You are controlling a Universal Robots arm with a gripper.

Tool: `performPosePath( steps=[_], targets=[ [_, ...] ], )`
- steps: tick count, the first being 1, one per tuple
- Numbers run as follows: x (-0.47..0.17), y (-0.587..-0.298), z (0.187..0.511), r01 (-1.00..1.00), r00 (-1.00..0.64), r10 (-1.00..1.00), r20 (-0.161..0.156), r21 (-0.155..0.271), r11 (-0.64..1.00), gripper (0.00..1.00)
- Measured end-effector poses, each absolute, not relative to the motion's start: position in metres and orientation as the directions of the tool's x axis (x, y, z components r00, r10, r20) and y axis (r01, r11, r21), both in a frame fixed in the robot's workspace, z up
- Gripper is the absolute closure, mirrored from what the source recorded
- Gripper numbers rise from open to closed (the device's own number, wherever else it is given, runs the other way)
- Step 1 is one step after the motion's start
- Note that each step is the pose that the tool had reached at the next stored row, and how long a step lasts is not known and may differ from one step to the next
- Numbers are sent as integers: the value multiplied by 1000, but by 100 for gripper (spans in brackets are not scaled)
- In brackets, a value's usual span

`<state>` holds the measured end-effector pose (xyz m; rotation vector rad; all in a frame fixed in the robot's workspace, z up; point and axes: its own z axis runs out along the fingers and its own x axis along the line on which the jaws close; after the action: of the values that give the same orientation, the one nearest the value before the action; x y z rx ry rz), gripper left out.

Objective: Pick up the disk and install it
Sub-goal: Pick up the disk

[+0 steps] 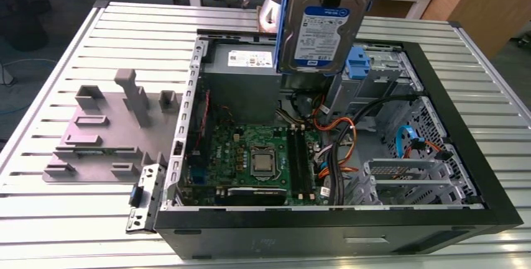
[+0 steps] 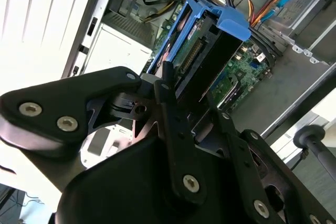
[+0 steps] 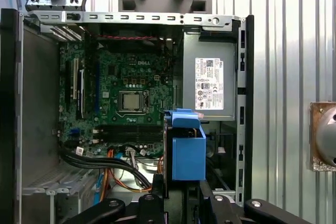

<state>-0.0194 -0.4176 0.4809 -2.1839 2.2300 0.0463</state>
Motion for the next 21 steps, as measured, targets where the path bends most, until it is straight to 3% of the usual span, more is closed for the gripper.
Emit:
performPosePath(
  steps=[21],
  targets=[
    [-19, -441, 481, -1000, -21, -999, -35, 7, 21, 65]
  ],
)
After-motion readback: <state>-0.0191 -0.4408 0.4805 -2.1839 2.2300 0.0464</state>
